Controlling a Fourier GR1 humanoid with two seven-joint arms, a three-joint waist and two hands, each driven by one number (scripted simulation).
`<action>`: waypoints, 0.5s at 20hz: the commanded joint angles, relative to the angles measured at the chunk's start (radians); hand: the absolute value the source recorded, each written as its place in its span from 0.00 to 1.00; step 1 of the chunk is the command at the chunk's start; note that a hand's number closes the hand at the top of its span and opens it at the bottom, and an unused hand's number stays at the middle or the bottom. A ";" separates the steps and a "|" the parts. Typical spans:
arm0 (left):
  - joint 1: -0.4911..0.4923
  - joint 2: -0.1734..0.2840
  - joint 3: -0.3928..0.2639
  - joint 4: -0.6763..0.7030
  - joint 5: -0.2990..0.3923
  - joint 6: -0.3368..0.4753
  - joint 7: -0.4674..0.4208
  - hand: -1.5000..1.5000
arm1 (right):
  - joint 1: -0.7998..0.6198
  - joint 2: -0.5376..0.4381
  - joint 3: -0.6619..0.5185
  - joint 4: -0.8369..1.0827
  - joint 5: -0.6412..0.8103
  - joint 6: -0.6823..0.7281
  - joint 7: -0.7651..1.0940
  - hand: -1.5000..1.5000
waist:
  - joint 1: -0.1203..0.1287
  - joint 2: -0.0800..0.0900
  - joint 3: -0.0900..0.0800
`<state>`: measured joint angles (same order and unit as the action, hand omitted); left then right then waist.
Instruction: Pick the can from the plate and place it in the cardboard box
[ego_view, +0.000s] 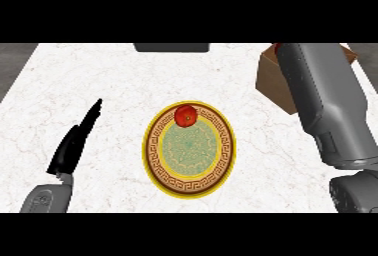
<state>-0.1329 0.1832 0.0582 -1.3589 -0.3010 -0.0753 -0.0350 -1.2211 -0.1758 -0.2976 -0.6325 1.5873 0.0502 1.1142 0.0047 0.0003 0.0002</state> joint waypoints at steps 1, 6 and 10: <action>-0.022 0.004 0.010 0.026 0.004 -0.001 -0.011 0.50 | 0.067 0.011 -0.121 -0.007 -0.102 -0.023 0.090 1.00 | -0.009 0.003 0.000; -0.030 -0.024 -0.022 -0.015 -0.019 0.011 0.051 0.50 | 0.145 0.012 -0.179 -0.051 -0.218 -0.083 -0.095 0.00 | 0.000 0.001 0.001; -0.018 0.003 -0.004 -0.031 0.001 -0.012 0.011 0.50 | 0.194 0.033 -0.148 -0.090 -0.190 -0.368 -0.194 0.00 | 0.018 0.008 0.001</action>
<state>-0.1327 0.1865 0.0585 -1.3701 -0.3014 -0.0817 -0.0379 -1.0599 -0.1675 -0.4460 -0.6944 1.4078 -0.1176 0.9641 0.0096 0.0033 0.0010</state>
